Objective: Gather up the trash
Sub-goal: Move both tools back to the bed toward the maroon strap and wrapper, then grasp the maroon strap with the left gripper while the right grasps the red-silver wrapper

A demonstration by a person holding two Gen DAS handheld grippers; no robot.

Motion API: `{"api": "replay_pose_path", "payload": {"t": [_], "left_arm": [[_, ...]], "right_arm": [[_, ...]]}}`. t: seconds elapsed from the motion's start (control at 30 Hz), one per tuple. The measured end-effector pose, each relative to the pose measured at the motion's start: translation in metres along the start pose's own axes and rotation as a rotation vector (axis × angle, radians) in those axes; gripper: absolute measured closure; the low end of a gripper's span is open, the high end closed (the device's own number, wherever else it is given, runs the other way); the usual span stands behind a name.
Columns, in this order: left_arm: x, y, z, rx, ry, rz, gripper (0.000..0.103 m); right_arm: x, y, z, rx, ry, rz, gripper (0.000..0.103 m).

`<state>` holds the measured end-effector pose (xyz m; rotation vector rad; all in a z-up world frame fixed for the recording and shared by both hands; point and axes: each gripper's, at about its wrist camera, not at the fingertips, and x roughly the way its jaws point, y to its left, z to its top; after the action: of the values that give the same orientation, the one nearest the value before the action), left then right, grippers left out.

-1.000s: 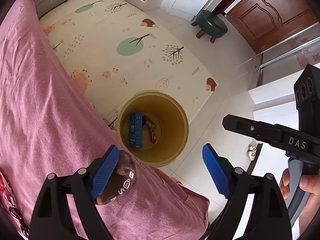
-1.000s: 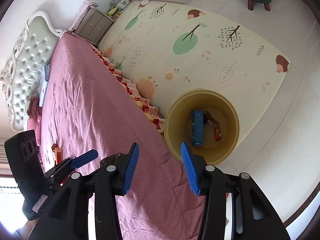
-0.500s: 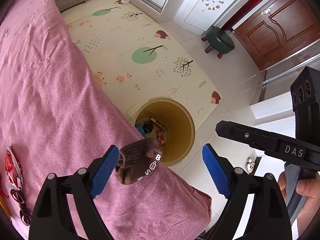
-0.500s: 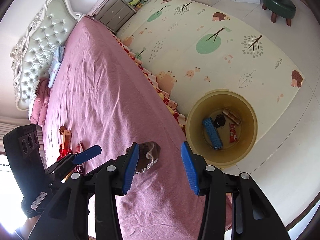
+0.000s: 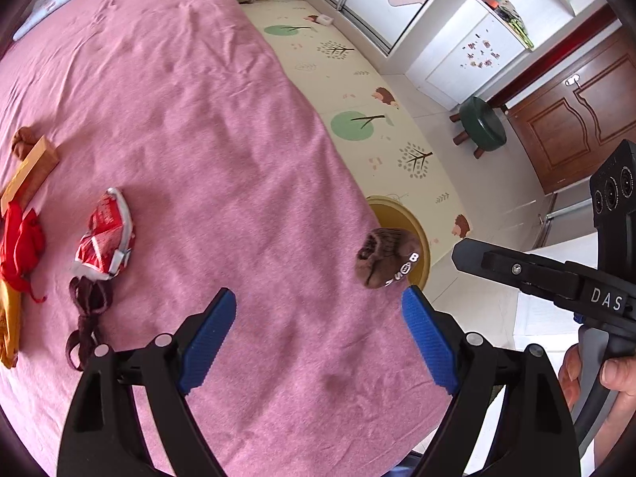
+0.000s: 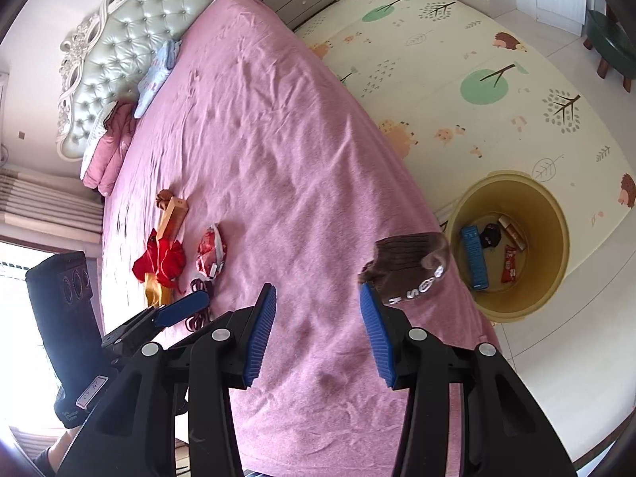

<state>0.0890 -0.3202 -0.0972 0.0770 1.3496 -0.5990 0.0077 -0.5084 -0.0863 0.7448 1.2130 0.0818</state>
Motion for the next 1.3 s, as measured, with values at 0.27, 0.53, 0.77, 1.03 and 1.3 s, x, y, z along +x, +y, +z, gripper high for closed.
{"api": "replay_pose_path", "payload": {"t": [0.27,0.53,0.77,1.03,1.3], "left_arm": [[-0.031,0.058,-0.034,-0.077,-0.031,0.038,0.018],[-0.050,0.110,-0.057,-0.138,-0.044,0.067,0.018],[-0.053,0.142,-0.063,-0.164,-0.042,0.081,0.018],[-0.040,0.171,-0.059,-0.172,-0.019,0.099,0.018],[-0.015,0.197,-0.048,-0.182,0.018,0.099,0.018]], "right_arm": [[0.029,0.058,-0.024,-0.088,0.050,0.023,0.059],[0.057,0.104,-0.039,-0.123,0.074,0.040,0.059],[0.080,0.132,-0.042,-0.143,0.092,0.045,0.059],[0.110,0.150,-0.033,-0.147,0.111,0.038,0.059],[0.138,0.157,-0.016,-0.137,0.131,0.028,0.059]]}}
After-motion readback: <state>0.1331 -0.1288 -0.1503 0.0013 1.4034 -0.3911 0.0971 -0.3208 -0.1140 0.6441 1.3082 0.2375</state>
